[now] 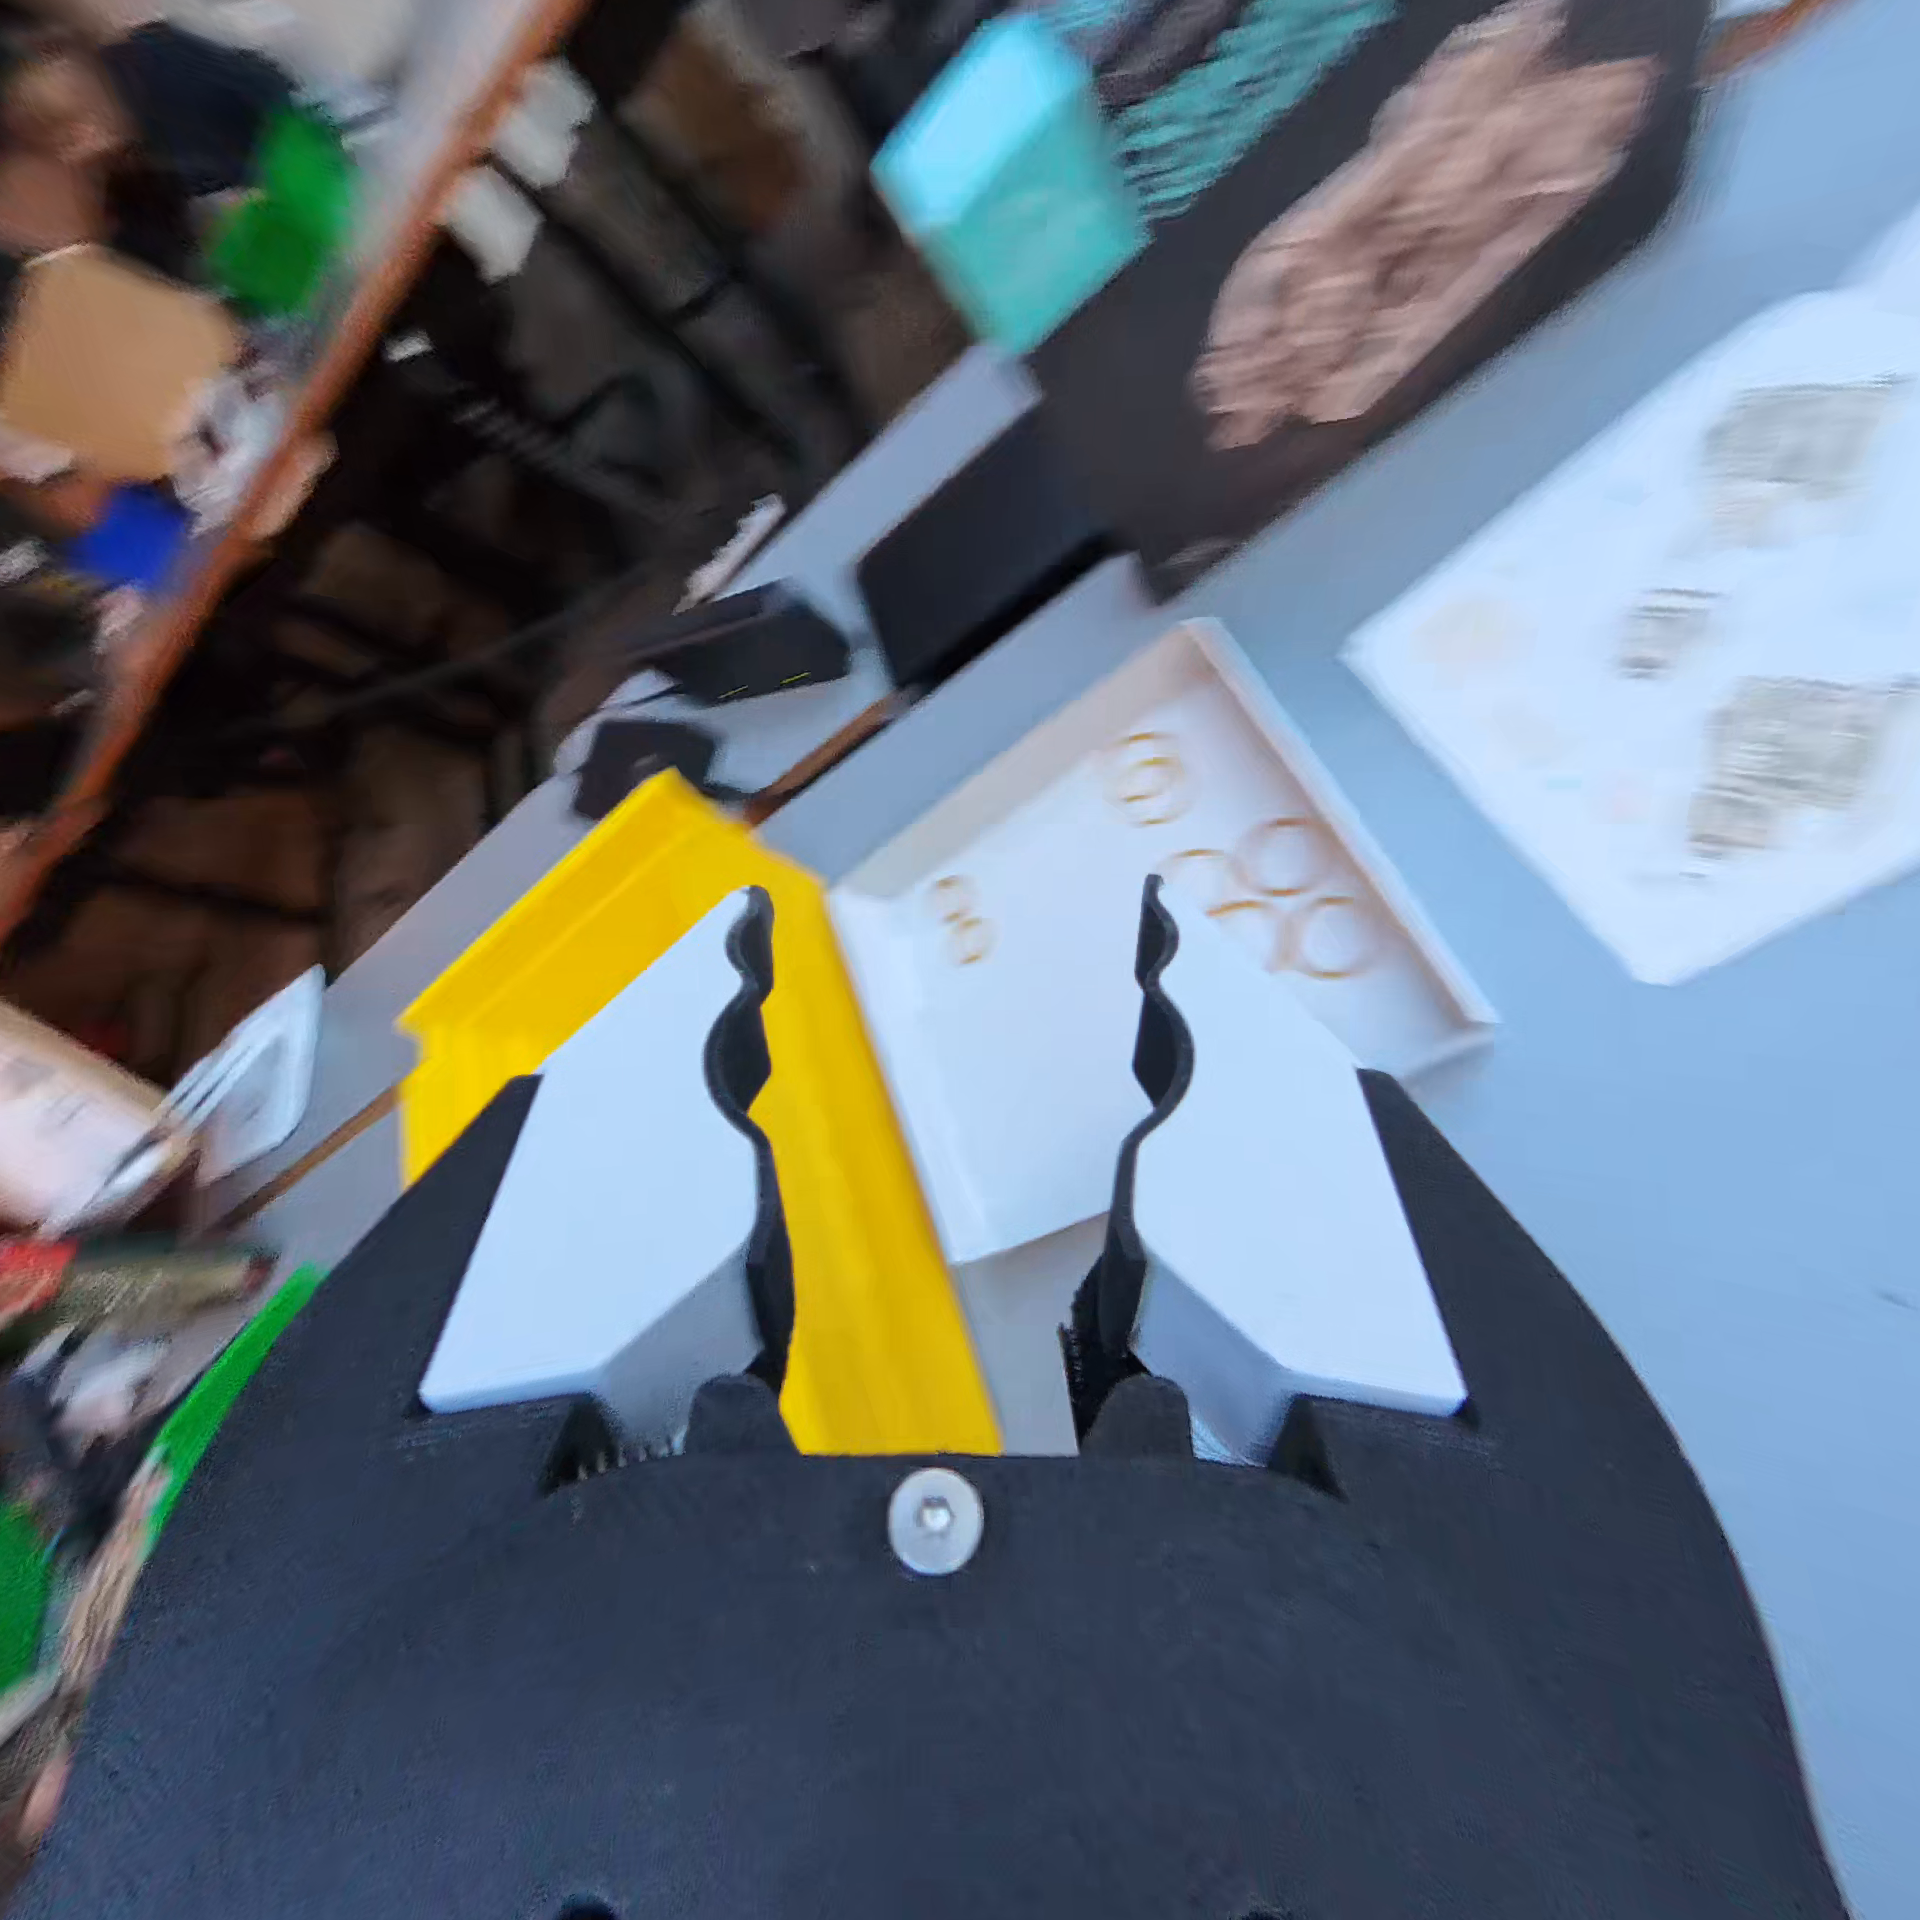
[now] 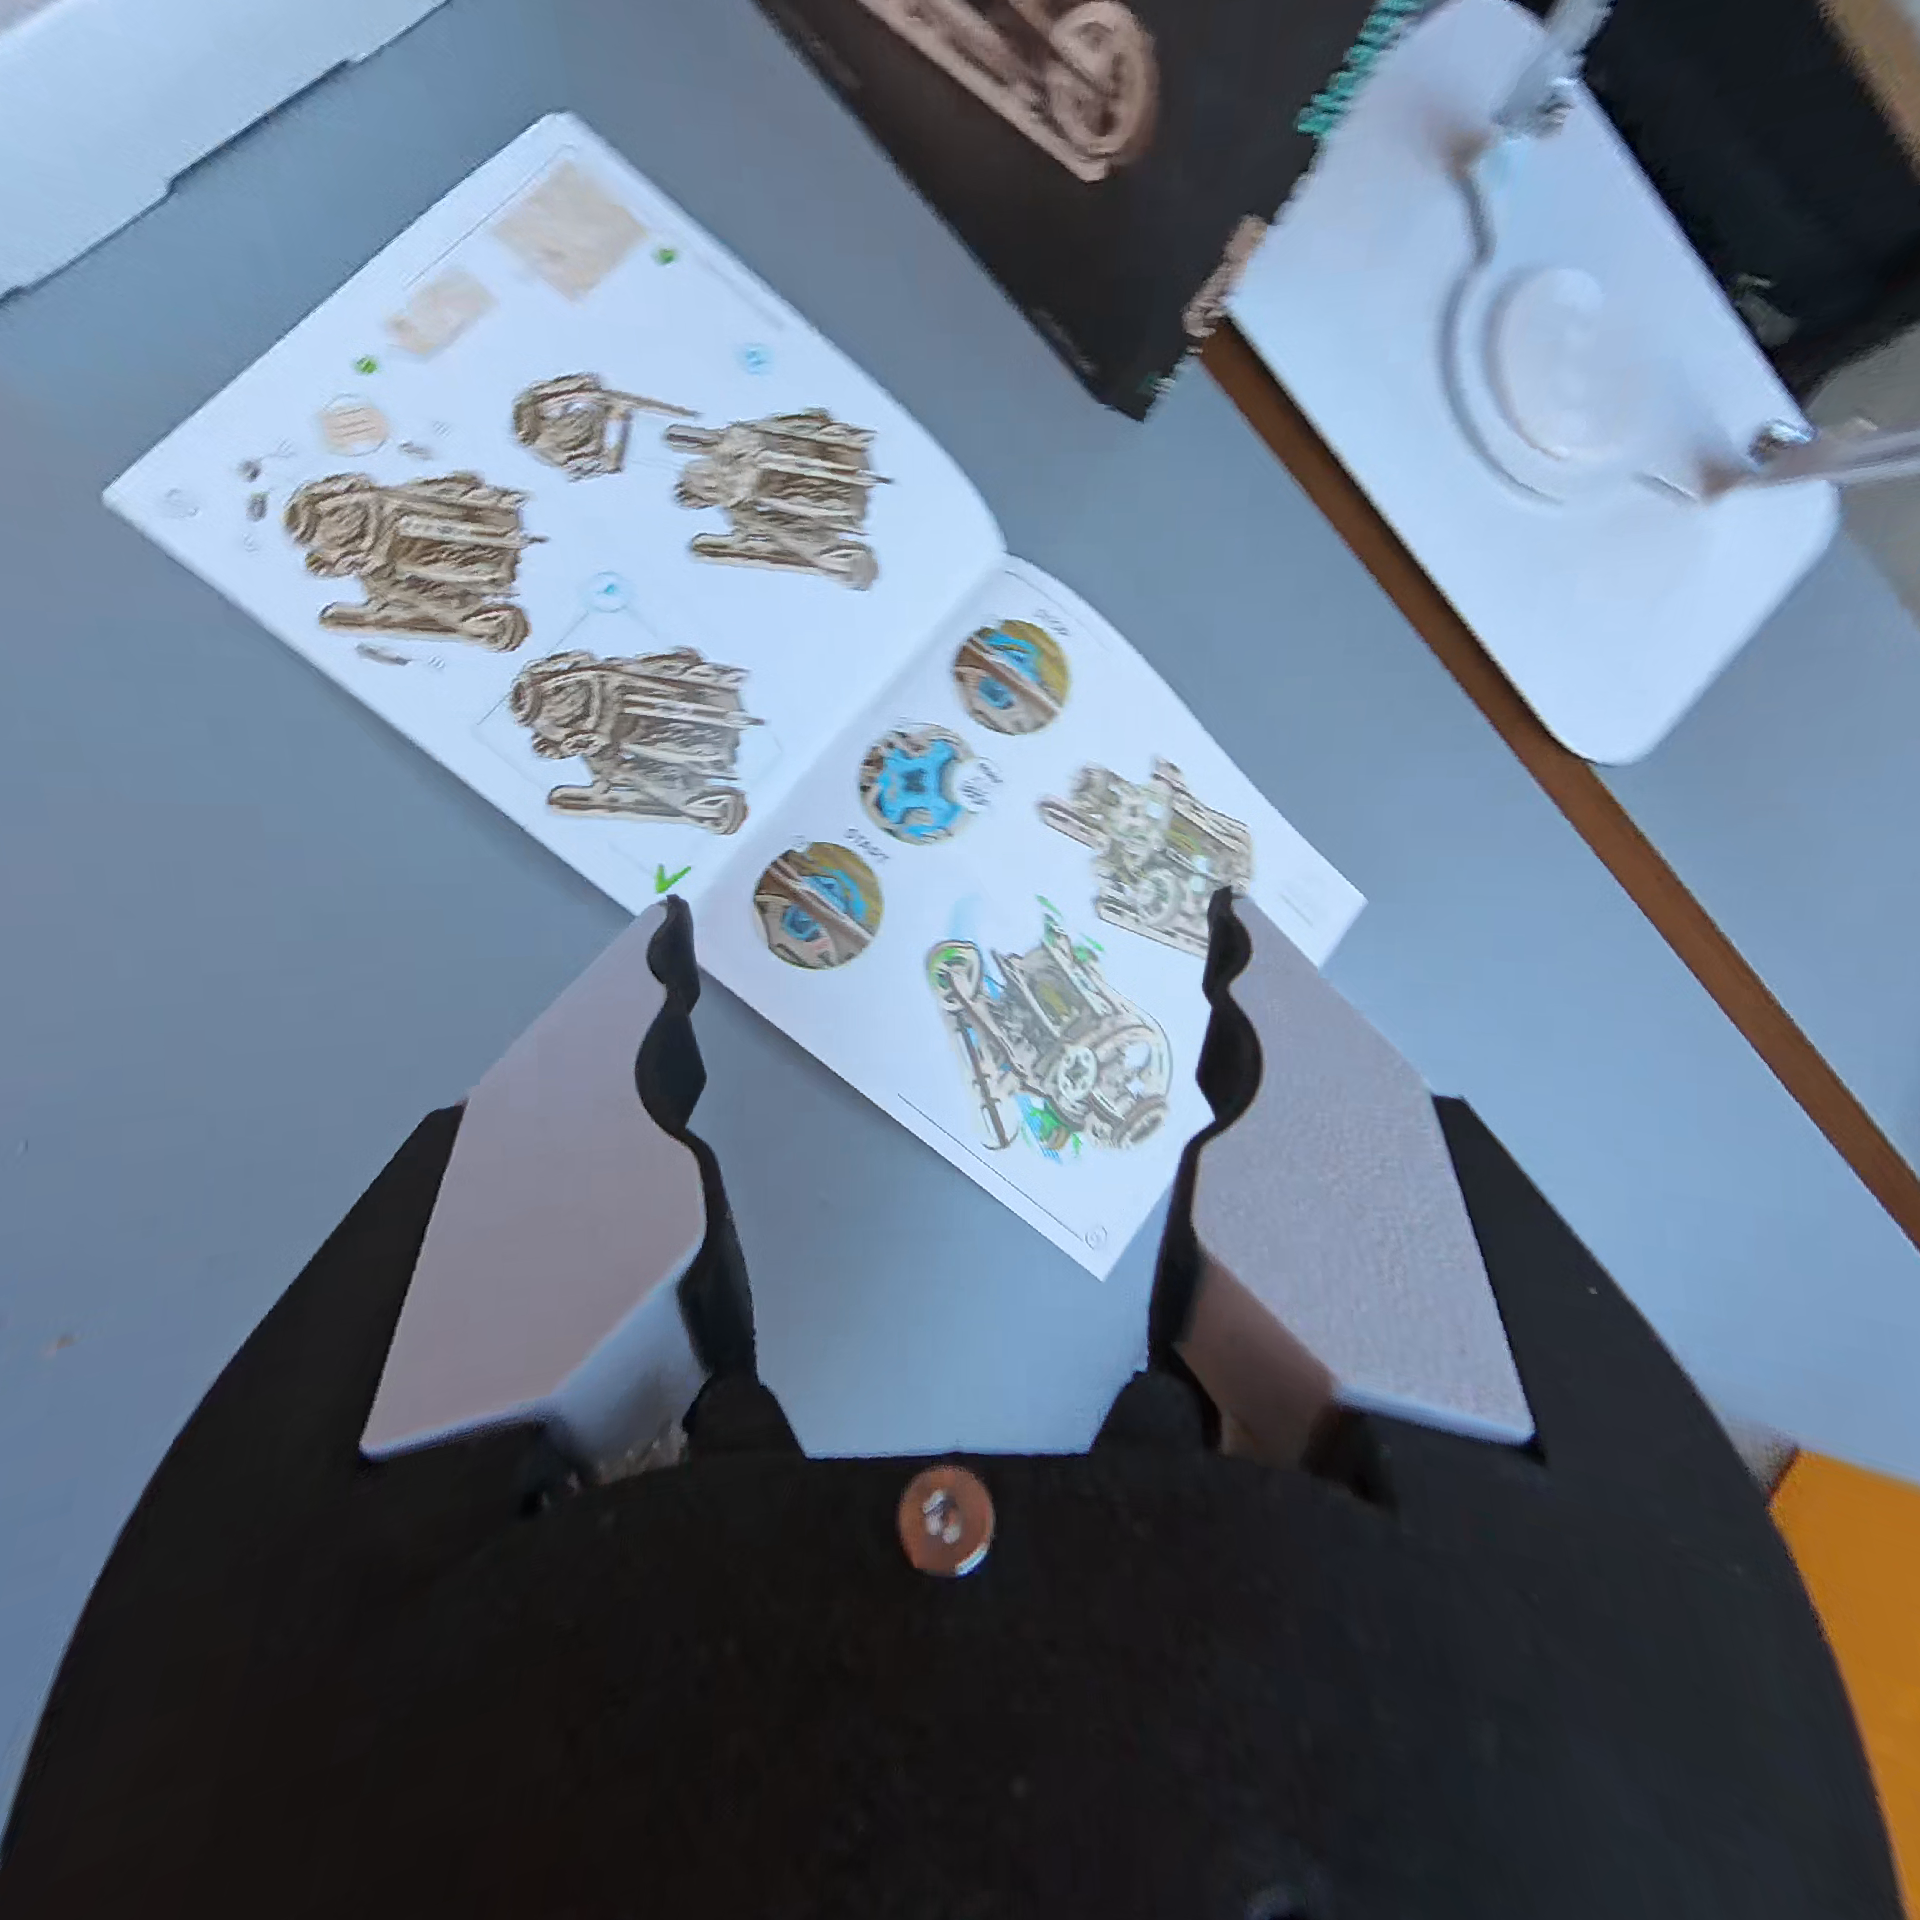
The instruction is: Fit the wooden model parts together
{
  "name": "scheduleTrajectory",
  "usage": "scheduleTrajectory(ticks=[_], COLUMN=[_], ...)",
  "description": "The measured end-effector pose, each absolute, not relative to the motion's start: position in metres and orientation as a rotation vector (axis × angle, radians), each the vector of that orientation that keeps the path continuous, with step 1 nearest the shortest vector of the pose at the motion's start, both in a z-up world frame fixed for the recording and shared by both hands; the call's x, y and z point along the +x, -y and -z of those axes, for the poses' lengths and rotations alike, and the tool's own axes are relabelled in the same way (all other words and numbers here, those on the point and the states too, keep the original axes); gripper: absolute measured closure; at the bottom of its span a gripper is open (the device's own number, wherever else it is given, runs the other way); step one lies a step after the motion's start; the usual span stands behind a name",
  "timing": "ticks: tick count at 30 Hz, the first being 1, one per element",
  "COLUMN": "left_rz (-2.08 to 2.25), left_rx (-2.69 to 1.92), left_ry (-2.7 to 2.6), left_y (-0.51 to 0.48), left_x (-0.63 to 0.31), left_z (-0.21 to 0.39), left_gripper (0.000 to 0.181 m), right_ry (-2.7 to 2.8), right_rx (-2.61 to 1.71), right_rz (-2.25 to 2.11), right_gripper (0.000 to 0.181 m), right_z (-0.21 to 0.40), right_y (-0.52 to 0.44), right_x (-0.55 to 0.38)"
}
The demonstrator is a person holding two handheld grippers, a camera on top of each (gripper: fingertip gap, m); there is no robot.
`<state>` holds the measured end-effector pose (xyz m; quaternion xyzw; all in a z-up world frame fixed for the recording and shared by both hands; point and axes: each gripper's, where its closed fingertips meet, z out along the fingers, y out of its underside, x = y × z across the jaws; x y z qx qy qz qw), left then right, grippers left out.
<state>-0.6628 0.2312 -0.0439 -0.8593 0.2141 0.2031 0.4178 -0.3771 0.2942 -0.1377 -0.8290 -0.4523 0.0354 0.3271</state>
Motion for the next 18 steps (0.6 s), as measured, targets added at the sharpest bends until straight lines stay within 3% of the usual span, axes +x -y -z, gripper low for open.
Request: scheduleTrajectory(ticks=[8,18], left_rz=[-0.685,-0.418], left_rx=[-2.088,-2.155], left_ry=[0.093,0.324], left_y=[-0.148,-0.068], left_x=[-0.819,-0.911], left_z=[-0.02,0.071], left_gripper=[0.112,0.122], right_ry=[1.118,1.277], right_rx=[-2.119,-1.968], right_rz=[-0.231,-0.39], right_gripper=[0.079,0.083], right_z=[0.11,0.092], right_y=[-0.28,-0.231], right_x=[-0.383,-0.435])
